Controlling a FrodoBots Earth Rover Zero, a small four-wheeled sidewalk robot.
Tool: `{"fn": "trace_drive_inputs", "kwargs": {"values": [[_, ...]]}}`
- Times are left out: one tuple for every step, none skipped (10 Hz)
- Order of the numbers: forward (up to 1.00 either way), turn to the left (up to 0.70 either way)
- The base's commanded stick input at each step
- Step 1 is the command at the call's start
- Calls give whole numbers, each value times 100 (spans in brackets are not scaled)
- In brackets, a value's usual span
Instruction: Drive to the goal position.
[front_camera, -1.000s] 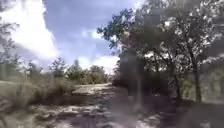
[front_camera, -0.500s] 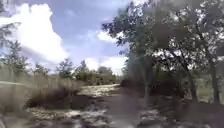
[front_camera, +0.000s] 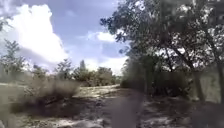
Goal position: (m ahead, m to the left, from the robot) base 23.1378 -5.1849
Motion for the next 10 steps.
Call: {"fn": "trace_drive_inputs", "kwargs": {"values": [[70, 0], [70, 0], [70, 0], [70, 0], [70, 0], [70, 0], [70, 0], [70, 0], [70, 0], [70, 0]]}}
